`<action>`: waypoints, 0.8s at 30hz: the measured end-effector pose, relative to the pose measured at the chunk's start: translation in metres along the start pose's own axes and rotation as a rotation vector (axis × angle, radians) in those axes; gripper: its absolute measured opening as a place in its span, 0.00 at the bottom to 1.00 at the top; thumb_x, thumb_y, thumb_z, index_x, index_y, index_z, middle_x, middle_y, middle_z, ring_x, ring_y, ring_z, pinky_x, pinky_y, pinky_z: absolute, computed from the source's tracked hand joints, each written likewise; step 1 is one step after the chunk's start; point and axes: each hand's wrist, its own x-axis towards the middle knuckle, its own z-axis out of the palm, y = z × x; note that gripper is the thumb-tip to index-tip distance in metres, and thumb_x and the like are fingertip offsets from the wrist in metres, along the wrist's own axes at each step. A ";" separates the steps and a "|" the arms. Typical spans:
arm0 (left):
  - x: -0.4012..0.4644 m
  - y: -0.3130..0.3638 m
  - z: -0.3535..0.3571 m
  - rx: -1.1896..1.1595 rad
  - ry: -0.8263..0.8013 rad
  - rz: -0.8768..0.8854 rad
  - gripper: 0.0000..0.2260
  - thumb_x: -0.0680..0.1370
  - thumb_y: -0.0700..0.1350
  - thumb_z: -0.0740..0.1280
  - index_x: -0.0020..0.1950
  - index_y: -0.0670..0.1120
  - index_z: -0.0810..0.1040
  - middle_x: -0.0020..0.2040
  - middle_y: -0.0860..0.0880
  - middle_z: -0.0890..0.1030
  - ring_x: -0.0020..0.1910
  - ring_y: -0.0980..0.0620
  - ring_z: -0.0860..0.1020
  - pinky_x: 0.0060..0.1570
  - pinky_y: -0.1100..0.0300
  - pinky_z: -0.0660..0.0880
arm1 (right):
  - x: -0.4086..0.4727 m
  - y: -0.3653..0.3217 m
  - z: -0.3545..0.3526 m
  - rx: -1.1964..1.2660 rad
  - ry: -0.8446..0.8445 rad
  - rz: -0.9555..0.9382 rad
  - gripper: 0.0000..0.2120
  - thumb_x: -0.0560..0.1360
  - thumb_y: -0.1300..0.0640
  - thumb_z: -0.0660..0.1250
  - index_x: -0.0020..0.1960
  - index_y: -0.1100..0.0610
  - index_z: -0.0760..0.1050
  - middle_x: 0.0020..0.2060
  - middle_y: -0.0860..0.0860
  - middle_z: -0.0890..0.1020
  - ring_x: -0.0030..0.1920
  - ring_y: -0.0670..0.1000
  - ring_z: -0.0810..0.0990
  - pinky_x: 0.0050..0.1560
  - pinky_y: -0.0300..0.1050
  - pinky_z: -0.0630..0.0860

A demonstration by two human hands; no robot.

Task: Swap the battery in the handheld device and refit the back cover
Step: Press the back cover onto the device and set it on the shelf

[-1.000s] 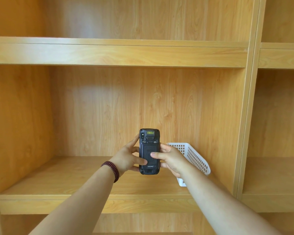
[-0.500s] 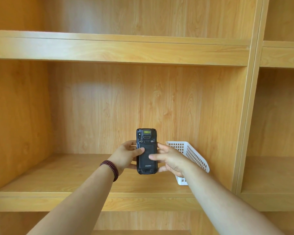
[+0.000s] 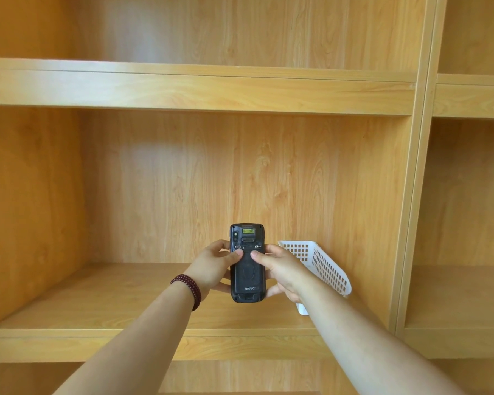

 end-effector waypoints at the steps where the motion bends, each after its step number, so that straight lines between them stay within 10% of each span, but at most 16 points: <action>1: 0.000 -0.001 0.001 -0.006 0.003 -0.001 0.11 0.79 0.47 0.66 0.58 0.42 0.75 0.52 0.42 0.84 0.45 0.42 0.85 0.41 0.42 0.82 | 0.000 0.000 0.001 -0.002 0.014 0.001 0.15 0.78 0.51 0.68 0.64 0.53 0.75 0.57 0.54 0.82 0.57 0.58 0.82 0.45 0.67 0.82; 12: 0.005 -0.007 -0.012 -0.042 -0.131 0.000 0.27 0.73 0.33 0.72 0.70 0.47 0.70 0.60 0.46 0.81 0.53 0.44 0.83 0.44 0.46 0.82 | -0.006 0.000 -0.001 0.065 -0.072 -0.018 0.13 0.78 0.61 0.67 0.62 0.54 0.79 0.56 0.53 0.84 0.58 0.56 0.82 0.42 0.61 0.83; 24: 0.004 -0.016 -0.012 -0.122 -0.090 -0.090 0.19 0.75 0.38 0.72 0.64 0.43 0.73 0.54 0.44 0.85 0.52 0.44 0.83 0.42 0.50 0.82 | -0.004 0.009 0.004 0.102 -0.030 -0.043 0.12 0.77 0.64 0.68 0.59 0.54 0.80 0.52 0.53 0.86 0.53 0.53 0.84 0.39 0.55 0.83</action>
